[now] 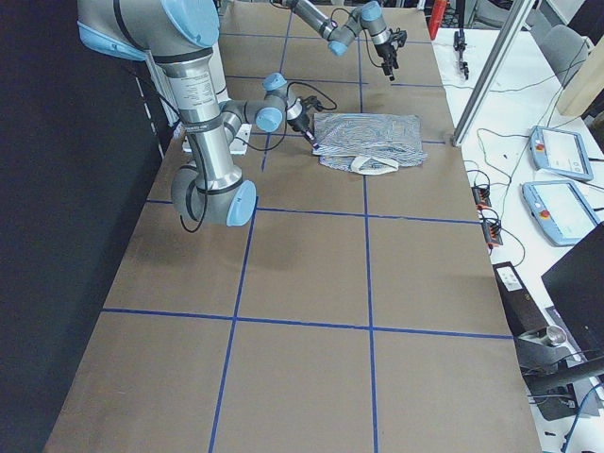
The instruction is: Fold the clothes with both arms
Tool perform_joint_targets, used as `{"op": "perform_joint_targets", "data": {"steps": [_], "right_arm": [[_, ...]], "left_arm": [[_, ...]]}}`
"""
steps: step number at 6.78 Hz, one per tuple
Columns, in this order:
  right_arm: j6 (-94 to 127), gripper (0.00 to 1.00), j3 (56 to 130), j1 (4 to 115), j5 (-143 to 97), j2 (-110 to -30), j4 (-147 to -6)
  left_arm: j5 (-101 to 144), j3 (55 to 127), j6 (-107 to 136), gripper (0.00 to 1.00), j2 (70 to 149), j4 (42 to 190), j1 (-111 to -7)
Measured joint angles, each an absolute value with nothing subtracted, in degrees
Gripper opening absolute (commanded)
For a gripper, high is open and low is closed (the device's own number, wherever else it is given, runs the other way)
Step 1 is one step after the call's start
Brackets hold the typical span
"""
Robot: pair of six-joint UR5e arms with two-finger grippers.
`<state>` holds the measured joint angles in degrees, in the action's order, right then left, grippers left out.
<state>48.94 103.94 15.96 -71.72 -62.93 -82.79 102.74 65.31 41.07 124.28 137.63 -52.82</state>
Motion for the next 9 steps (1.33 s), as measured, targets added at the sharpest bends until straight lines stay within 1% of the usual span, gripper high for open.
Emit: {"op": "perform_joint_targets", "data": {"steps": [3, 4, 5, 7, 9], "right_arm": [[54.0, 0.00, 108.2, 15.8, -71.7, -70.3, -82.4], [57.3, 0.77, 108.4, 15.2, -71.7, -71.6, -82.3], [59.6, 1.00, 108.5, 14.6, -71.8, -72.1, -82.3], [61.2, 1.00, 110.1, 14.3, -72.4, -72.1, -82.3], [60.6, 1.00, 112.1, 17.0, -76.0, -71.0, -82.8]], "left_arm": [[102.7, 65.3, 41.1, 1.00, 124.3, 137.6, -52.5], [102.7, 65.3, 41.1, 1.00, 124.3, 137.6, -52.5], [102.7, 65.3, 41.1, 1.00, 124.3, 137.6, -52.5], [102.7, 65.3, 41.1, 1.00, 124.3, 137.6, -52.5], [102.8, 65.3, 41.1, 1.00, 124.3, 137.6, -52.5]]}}
